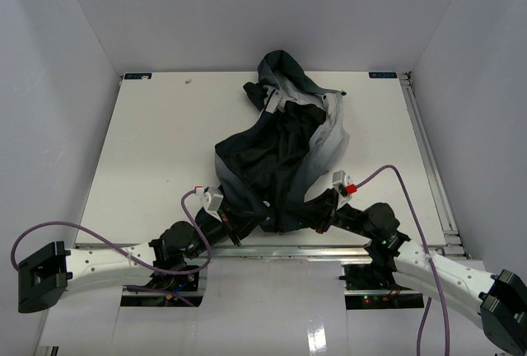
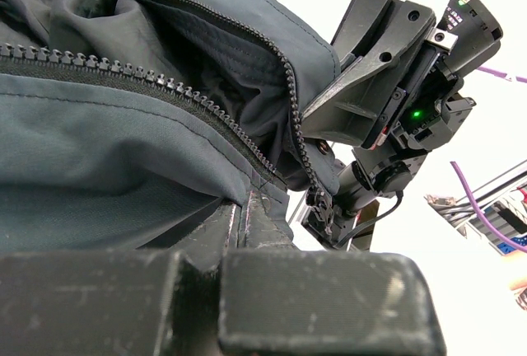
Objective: Zip up the jacket
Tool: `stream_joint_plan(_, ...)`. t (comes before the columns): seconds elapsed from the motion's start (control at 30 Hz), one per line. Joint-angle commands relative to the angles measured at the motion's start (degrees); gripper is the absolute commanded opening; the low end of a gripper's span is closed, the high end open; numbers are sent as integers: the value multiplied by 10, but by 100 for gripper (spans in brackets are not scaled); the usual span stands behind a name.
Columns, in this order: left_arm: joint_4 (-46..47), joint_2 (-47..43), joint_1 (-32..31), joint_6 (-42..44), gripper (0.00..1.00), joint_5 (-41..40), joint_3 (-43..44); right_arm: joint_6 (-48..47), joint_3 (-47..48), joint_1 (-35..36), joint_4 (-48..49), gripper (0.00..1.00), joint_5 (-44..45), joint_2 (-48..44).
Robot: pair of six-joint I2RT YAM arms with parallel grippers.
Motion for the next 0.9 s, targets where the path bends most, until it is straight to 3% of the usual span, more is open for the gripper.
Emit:
stream_joint_plan(0.0,37,7,1,10,0,9,-7,10,1,0,44,8,-12,0)
stream_joint_plan(0.87,91,7,1,48,0,39,-34,29,14,0,38,8,-2,16)
